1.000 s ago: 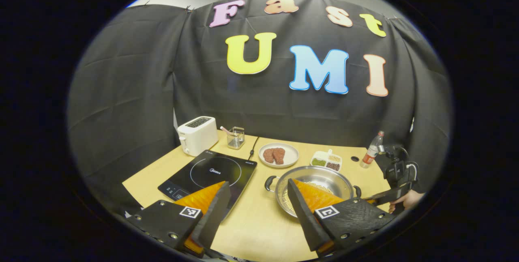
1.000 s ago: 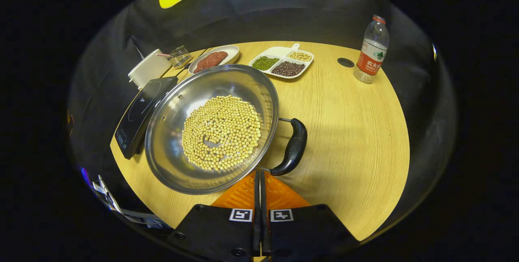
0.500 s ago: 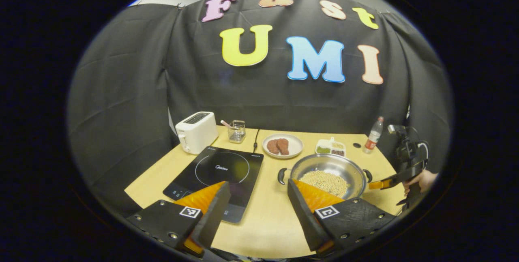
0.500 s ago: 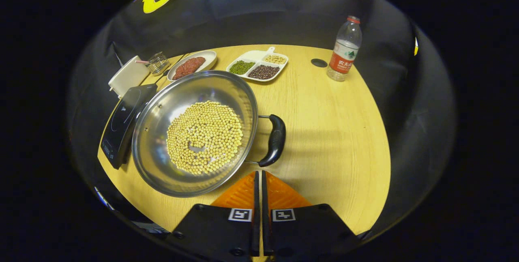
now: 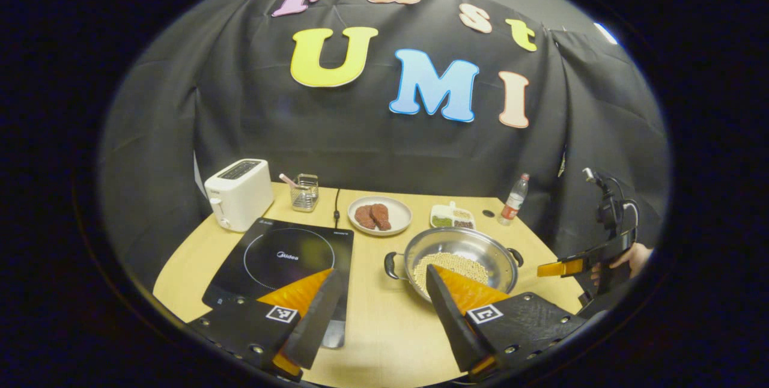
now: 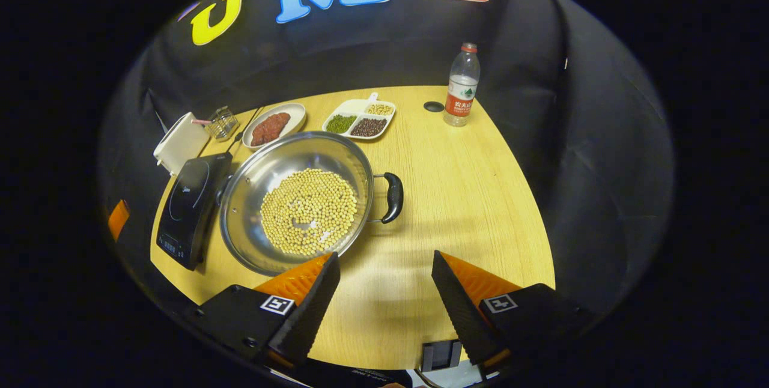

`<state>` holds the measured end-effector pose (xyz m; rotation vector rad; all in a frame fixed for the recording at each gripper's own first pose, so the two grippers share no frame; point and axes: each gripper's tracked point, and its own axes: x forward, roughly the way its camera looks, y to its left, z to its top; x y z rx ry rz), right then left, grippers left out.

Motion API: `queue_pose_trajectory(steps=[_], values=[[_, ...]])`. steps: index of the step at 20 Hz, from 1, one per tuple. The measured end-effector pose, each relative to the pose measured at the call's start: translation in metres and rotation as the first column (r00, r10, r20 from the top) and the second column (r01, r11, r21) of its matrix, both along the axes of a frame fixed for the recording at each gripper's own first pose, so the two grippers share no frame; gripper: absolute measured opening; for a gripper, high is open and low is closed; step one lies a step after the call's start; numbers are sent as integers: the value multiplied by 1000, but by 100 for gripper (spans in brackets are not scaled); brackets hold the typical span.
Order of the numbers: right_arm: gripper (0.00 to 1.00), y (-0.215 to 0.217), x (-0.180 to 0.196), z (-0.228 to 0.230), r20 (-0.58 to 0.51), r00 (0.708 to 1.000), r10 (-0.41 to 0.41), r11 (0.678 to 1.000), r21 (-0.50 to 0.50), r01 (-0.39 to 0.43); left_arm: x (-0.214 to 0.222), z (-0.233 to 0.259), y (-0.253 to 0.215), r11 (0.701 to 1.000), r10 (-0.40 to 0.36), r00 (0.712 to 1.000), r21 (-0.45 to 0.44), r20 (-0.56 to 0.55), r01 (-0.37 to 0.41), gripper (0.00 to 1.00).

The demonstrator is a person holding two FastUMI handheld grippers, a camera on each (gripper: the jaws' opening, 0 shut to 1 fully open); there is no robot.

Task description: First push the handle of the pot to place it horizontally, then grasp the pot with both hands and set it on the induction cooktop.

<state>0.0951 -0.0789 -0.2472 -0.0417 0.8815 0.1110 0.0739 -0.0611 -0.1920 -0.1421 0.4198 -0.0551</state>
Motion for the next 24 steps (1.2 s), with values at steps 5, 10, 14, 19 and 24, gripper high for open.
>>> queue_pose_trajectory(steps=[5, 10, 14, 19, 24], values=[[98, 9, 13, 36, 89, 995, -41, 999, 9, 40, 34, -10, -3, 992, -108, 994, -69, -20, 107, 86], [98, 11, 34, 36, 111, 992, -63, 998, 29, 60, 68, -41, -23, 969, -217, 972, -144, -93, 203, 87], [98, 8, 63, 24, 123, 990, -63, 998, 35, 59, 94, -80, -35, 960, -236, 956, -196, -176, 201, 87], [98, 8, 93, -10, 83, 996, -42, 998, 40, 39, 127, -130, -45, 962, -243, 935, -188, -259, 198, 87], [99, 5, 106, -45, 26, 999, -18, 999, 32, 17, 149, -169, -60, 955, -282, 905, -186, -318, 232, 87]])
